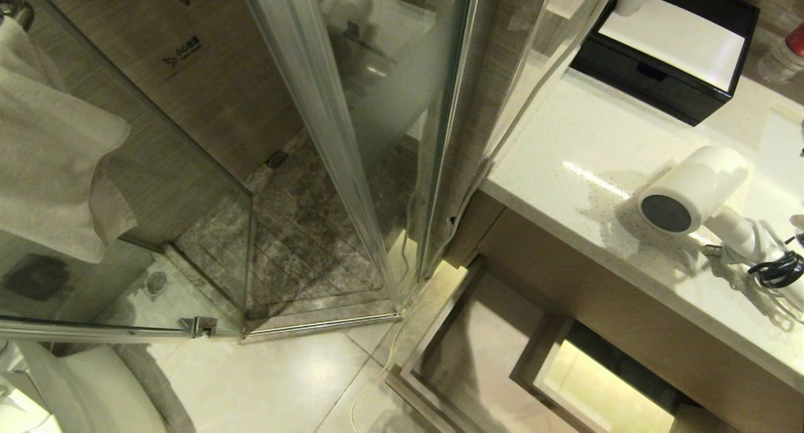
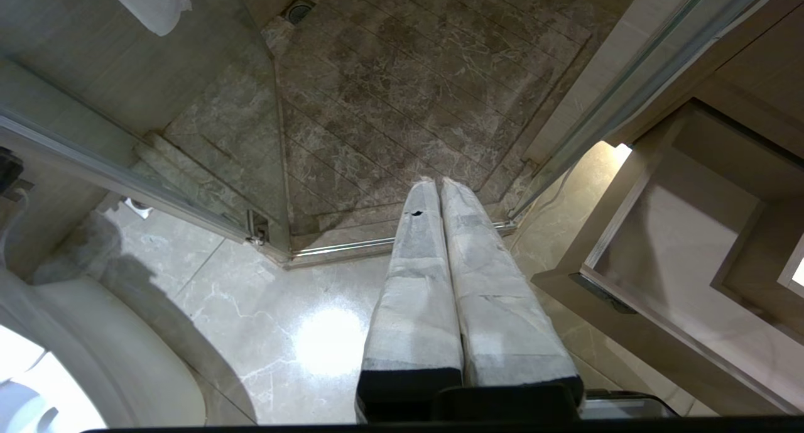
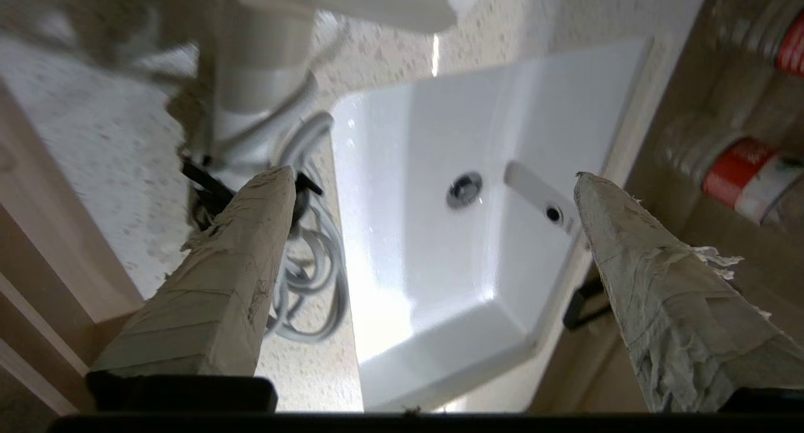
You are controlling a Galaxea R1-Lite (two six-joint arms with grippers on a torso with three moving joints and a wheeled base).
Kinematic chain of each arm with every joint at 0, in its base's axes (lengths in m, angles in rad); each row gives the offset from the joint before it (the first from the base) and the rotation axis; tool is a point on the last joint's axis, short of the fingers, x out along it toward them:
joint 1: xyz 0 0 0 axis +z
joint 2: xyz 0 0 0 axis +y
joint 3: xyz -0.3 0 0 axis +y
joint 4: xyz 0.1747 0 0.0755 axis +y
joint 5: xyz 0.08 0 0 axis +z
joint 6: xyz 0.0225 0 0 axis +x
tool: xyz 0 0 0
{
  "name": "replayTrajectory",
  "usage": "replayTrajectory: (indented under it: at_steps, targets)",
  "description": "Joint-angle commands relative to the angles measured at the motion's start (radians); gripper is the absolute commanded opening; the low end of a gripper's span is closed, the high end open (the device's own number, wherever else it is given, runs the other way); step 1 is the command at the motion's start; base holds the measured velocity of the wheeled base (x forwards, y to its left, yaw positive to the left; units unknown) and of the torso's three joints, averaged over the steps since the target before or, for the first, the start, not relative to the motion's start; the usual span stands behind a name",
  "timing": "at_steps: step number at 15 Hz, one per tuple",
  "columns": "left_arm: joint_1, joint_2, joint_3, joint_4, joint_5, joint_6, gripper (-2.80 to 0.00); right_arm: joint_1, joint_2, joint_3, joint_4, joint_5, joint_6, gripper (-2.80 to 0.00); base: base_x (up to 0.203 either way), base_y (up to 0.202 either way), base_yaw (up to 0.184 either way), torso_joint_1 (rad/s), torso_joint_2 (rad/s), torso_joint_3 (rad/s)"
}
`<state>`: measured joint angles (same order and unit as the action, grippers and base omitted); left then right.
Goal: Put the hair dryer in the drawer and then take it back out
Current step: Pick up the hairdryer
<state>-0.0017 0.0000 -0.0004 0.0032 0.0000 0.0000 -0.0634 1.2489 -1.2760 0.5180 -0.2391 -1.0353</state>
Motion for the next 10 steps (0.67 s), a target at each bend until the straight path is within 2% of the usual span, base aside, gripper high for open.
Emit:
replayTrajectory:
  at_steps: [1,4,6,10]
  targets:
    - [0.0,0.0,0.002,0.0,0.0,0.0,-2.8,-0.001,0.019,0.025,0.015,-0.033,0.001,0.0,0.0,0.0,0.0,0.0,0.0,0.0]
    - [0.0,0.0,0.002,0.0,0.0,0.0,-2.8,-0.001,0.023,0.045,0.021,-0.039,0.012,0.0,0.0,0.0,0.0,0.0,0.0,0.0]
    - [0.0,0.0,0.001,0.0,0.0,0.0,-2.8,-0.003,0.019,0.061,0.062,-0.053,0.054,0.0,0.0,0.0,0.0,0.0,0.0,0.0]
    - [0.0,0.0,0.002,0.0,0.0,0.0,-2.8,0.002,0.016,0.058,0.187,-0.06,0.241,0.0,0.0,0.0,0.0,0.0,0.0,0.0]
